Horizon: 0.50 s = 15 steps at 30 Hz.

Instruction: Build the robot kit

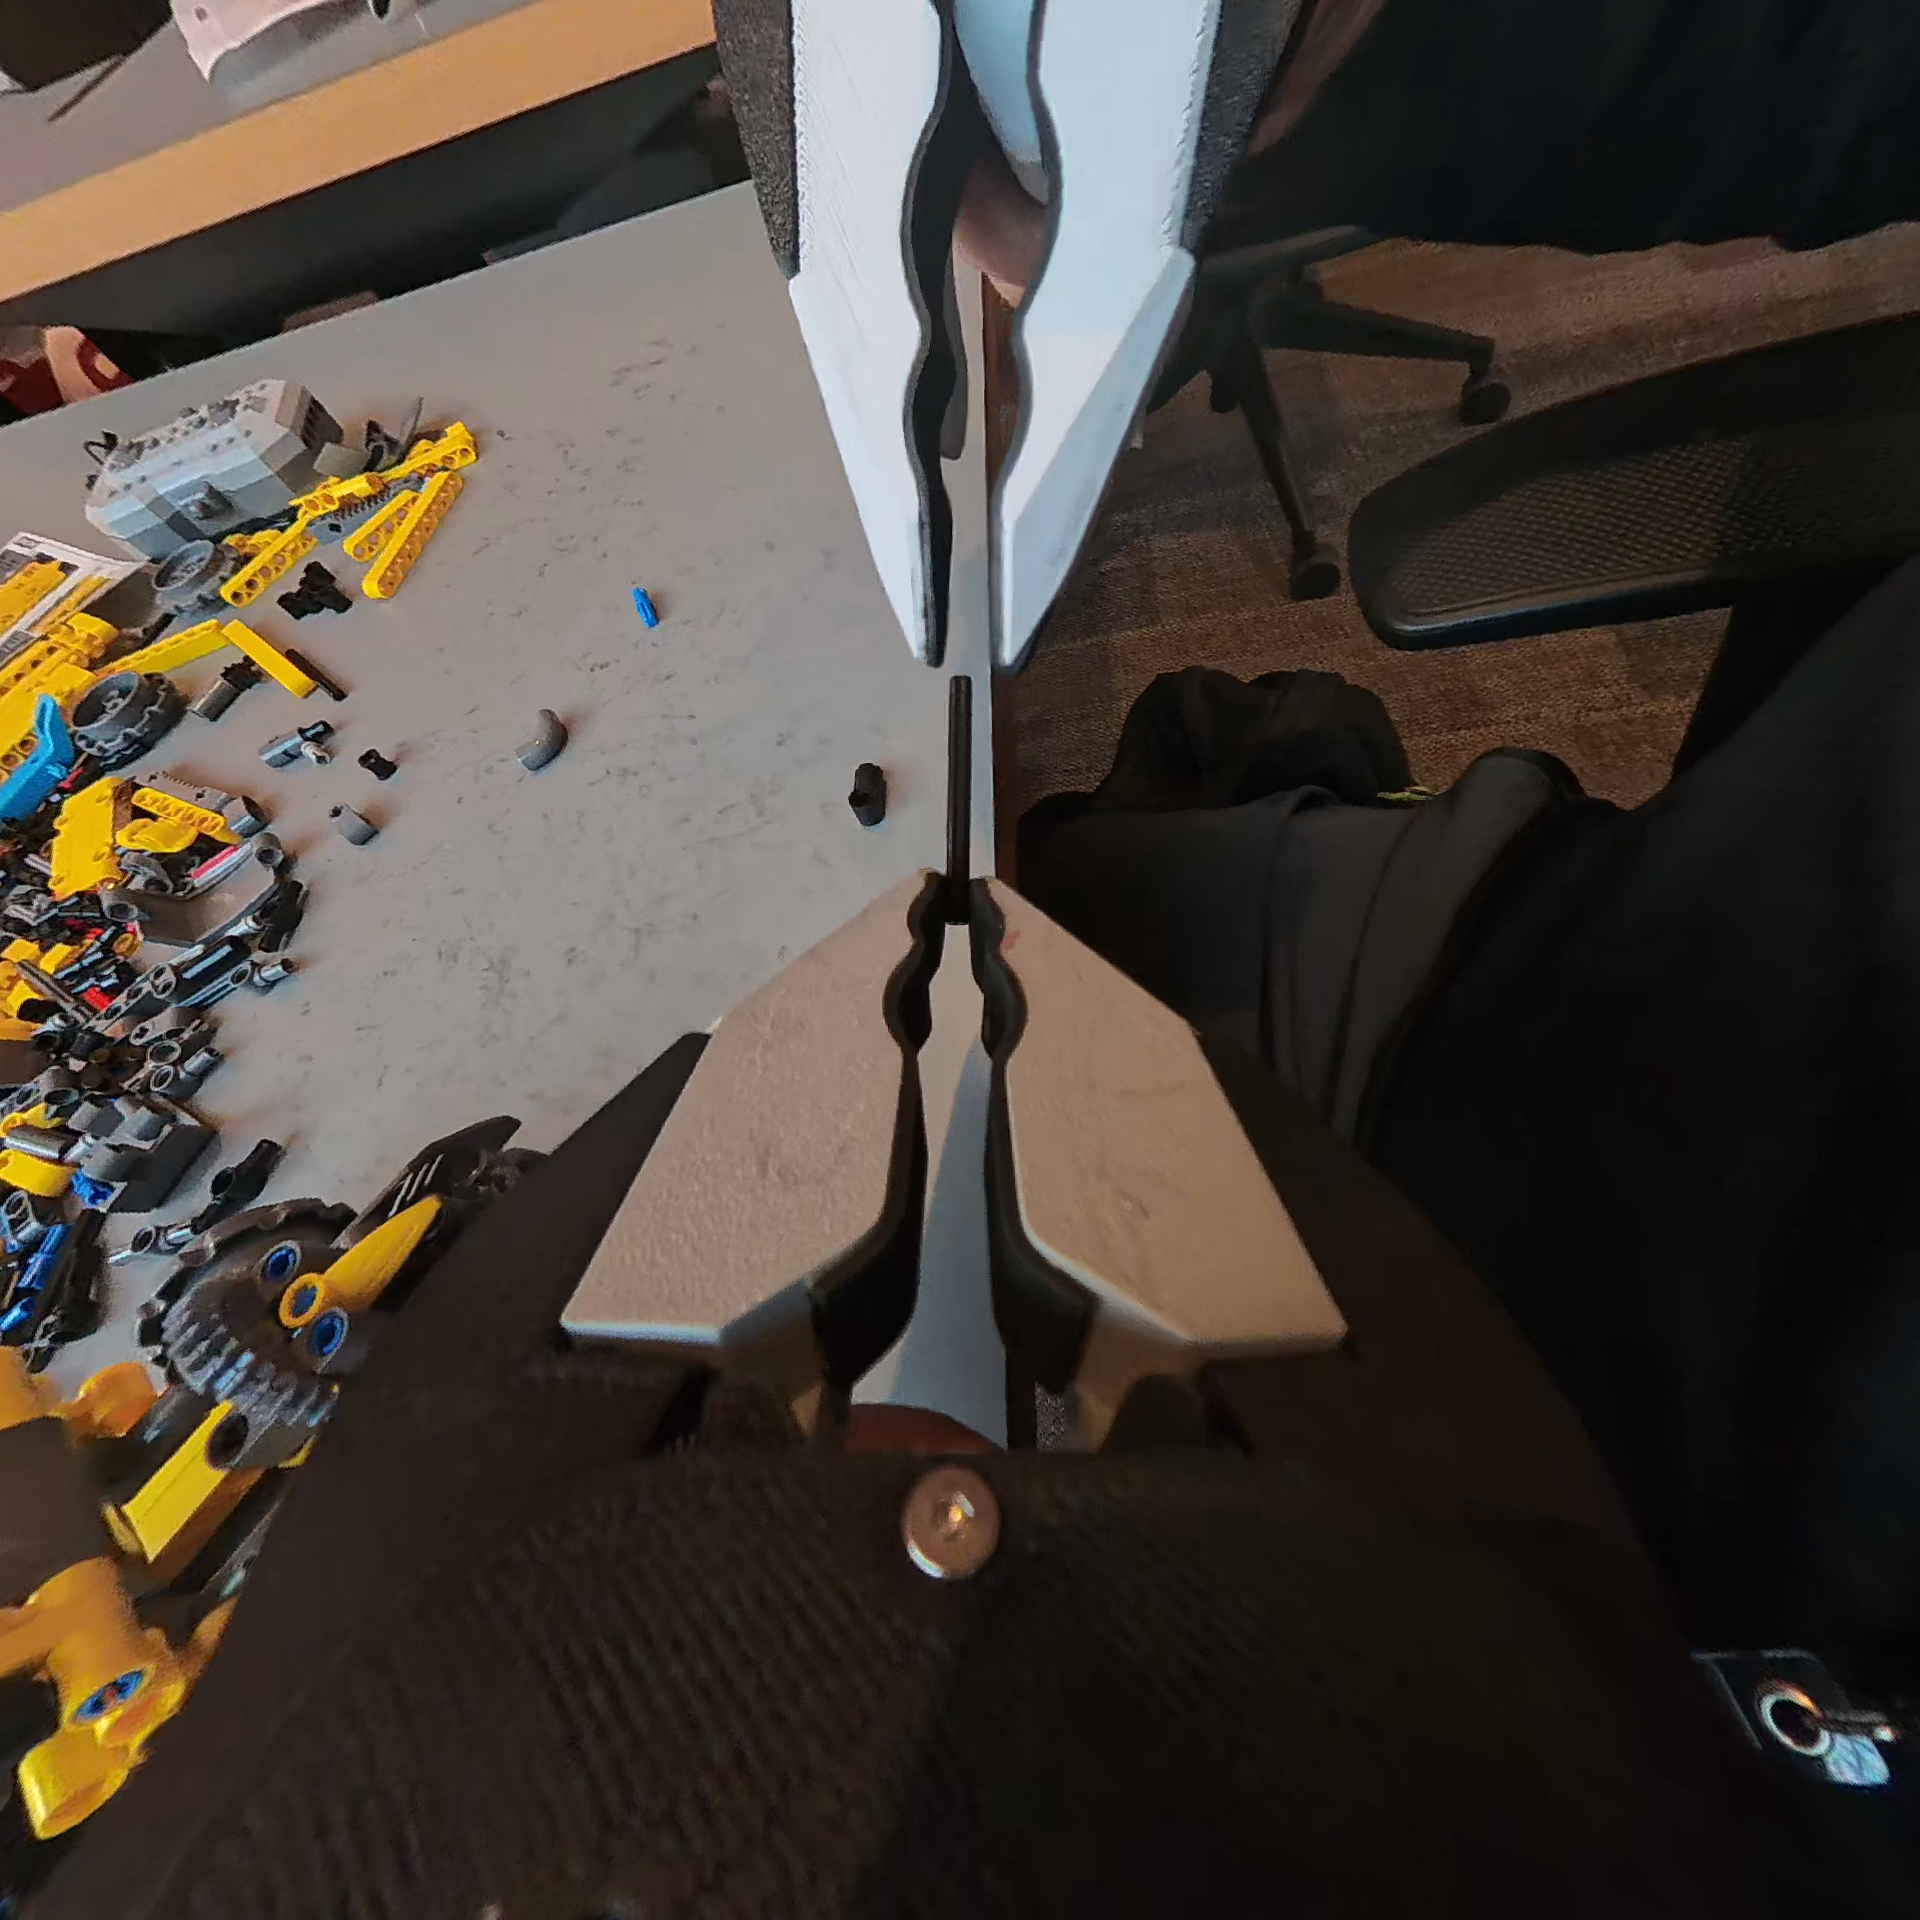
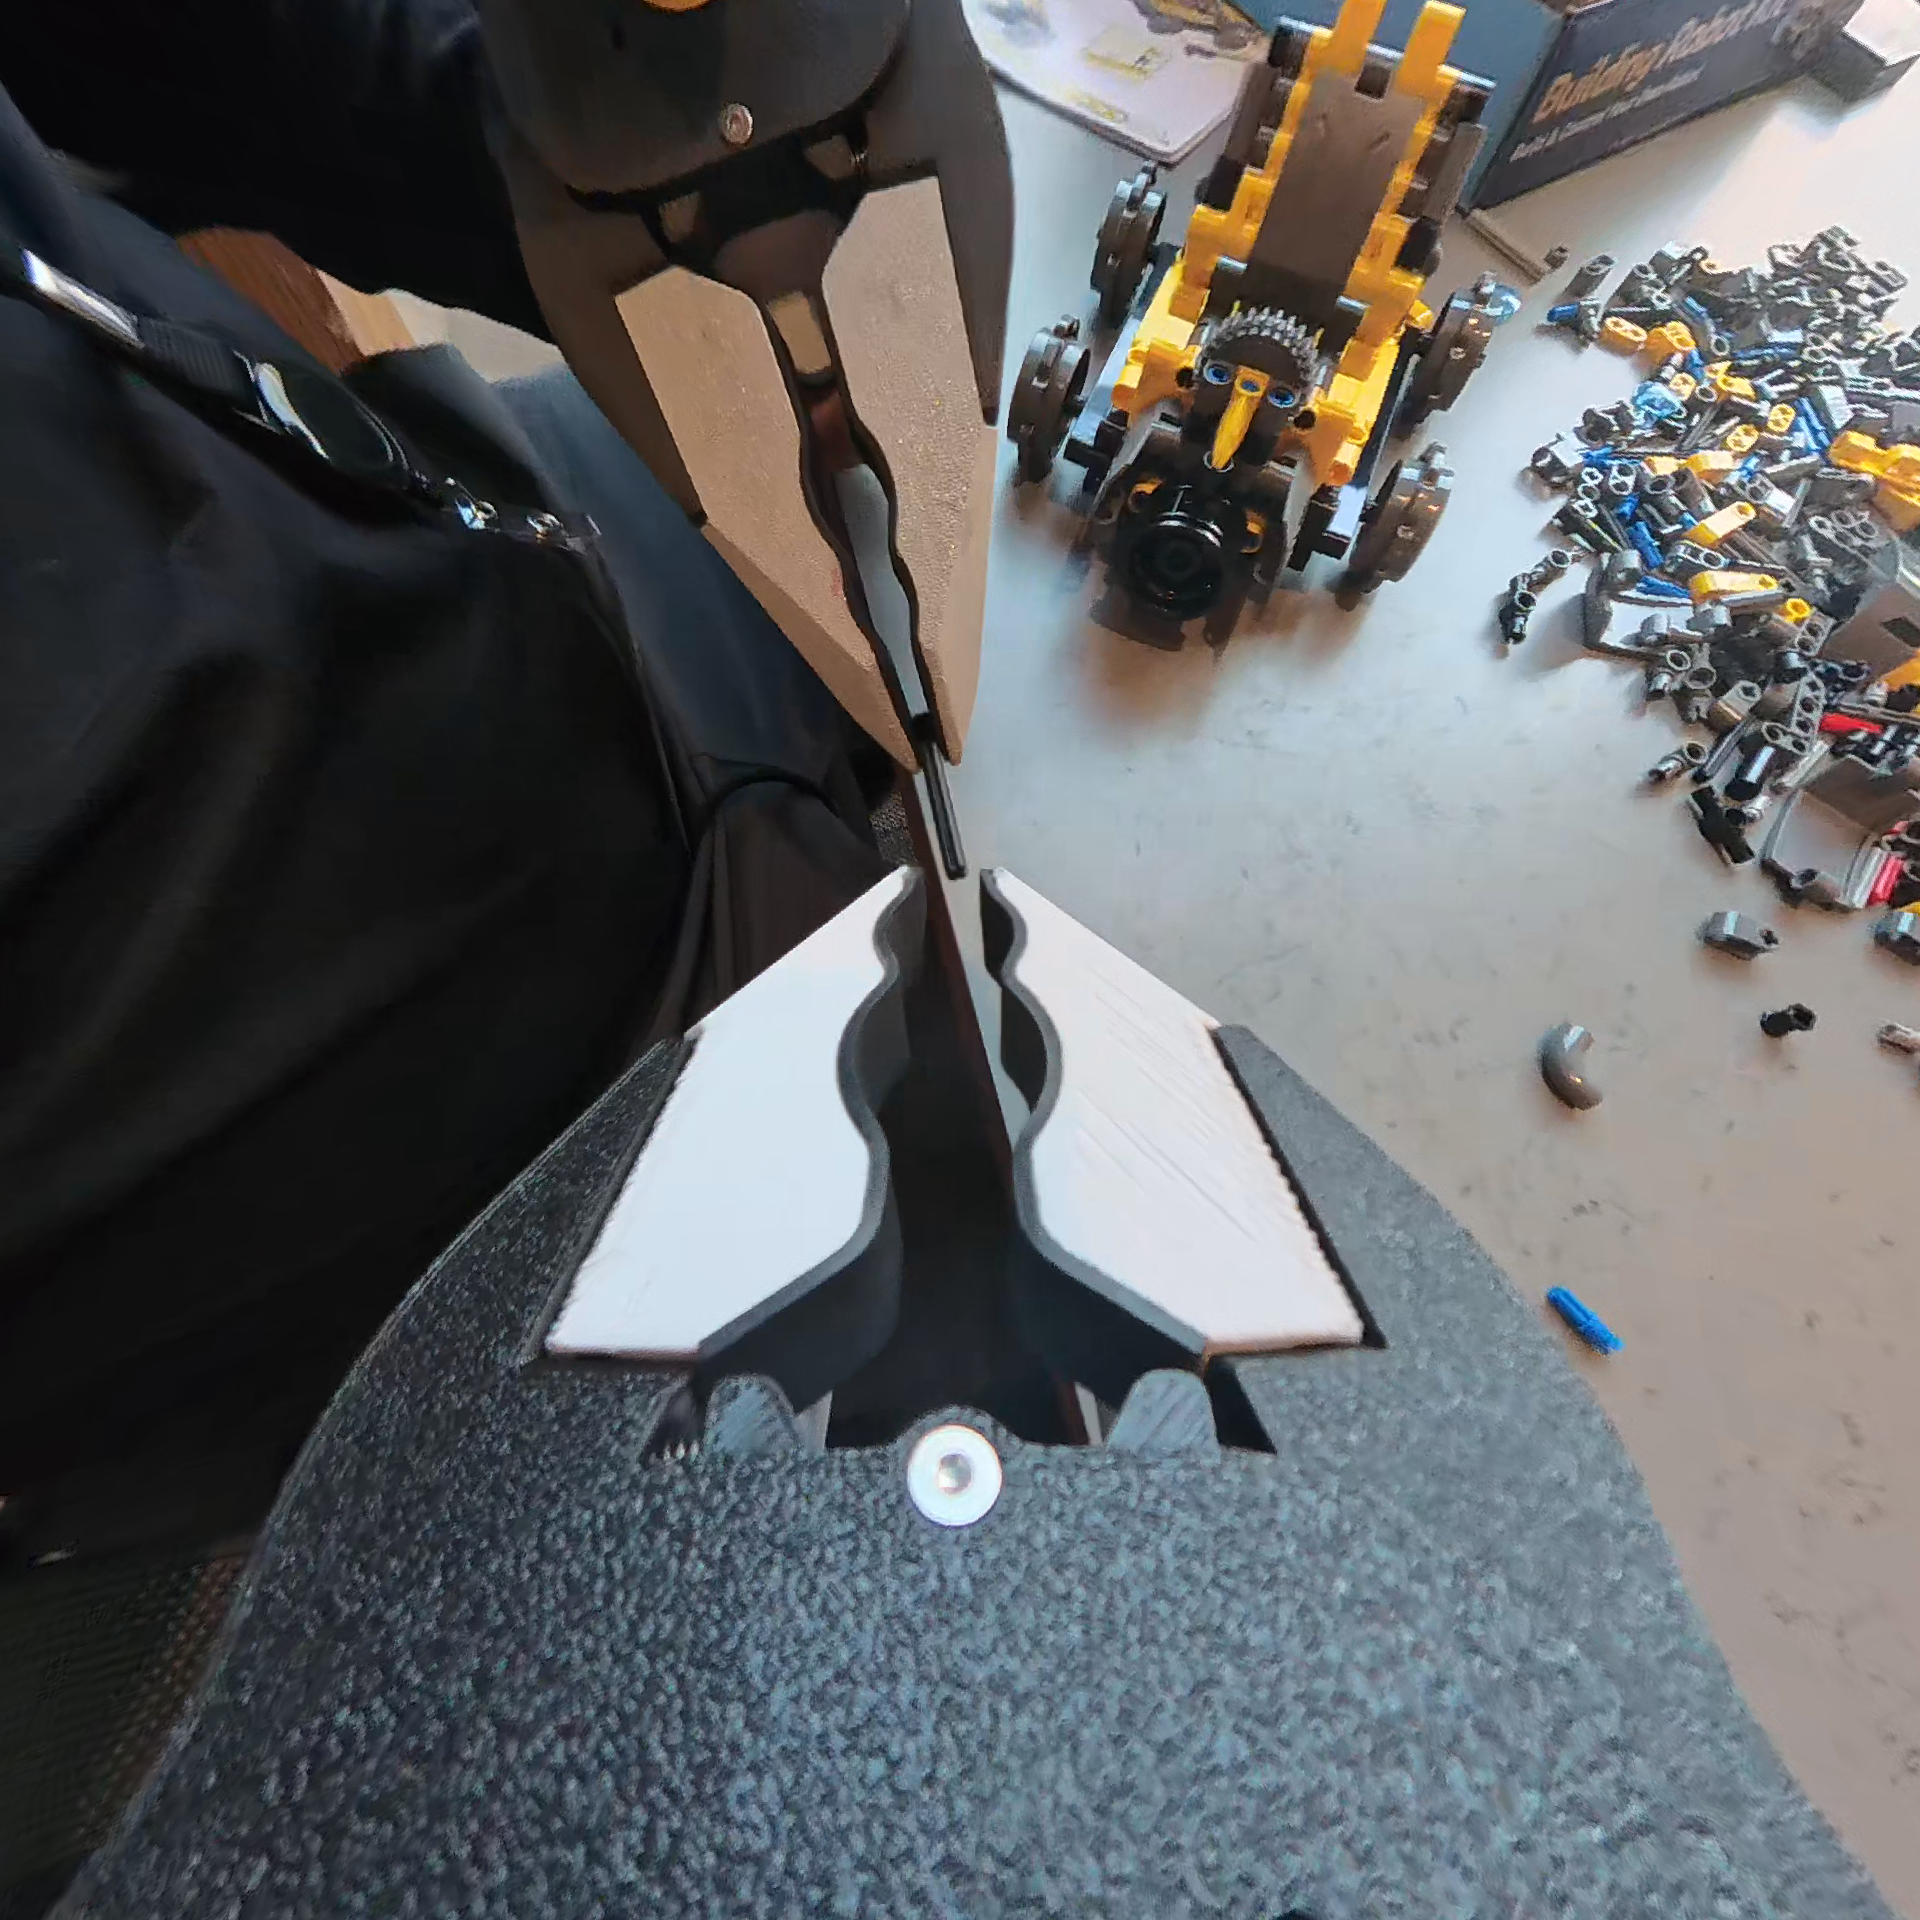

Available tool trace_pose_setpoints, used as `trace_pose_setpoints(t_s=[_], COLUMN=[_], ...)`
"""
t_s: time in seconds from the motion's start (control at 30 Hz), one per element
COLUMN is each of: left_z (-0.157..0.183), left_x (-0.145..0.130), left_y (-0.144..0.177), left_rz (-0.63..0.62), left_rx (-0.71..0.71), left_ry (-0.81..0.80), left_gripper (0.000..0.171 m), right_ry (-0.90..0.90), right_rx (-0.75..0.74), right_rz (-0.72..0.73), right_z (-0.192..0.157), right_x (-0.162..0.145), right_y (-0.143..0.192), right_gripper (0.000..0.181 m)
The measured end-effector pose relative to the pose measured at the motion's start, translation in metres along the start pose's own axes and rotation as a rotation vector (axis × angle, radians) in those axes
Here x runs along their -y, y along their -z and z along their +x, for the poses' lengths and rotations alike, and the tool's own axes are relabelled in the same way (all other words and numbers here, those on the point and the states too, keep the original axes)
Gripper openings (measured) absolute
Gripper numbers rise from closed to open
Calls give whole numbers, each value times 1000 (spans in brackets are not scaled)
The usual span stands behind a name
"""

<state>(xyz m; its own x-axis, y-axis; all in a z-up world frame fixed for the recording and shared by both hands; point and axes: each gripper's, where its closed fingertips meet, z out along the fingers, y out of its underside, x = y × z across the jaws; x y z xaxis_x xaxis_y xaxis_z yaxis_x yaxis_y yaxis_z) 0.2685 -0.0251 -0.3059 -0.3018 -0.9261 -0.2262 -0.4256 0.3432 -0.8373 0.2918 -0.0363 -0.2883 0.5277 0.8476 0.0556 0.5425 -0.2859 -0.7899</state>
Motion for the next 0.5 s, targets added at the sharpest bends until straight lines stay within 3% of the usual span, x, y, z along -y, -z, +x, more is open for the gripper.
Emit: trace_pose_setpoints(t_s=[0.5], left_z=[4], left_x=[5], left_y=[3], left_rz=[17], left_rx=[-4], left_ry=[-26], left_gripper=[1], right_ry=[87], right_rx=[11], right_rz=[-33], right_z=[-7], right_x=[5], right_y=[-17], right_gripper=[4])
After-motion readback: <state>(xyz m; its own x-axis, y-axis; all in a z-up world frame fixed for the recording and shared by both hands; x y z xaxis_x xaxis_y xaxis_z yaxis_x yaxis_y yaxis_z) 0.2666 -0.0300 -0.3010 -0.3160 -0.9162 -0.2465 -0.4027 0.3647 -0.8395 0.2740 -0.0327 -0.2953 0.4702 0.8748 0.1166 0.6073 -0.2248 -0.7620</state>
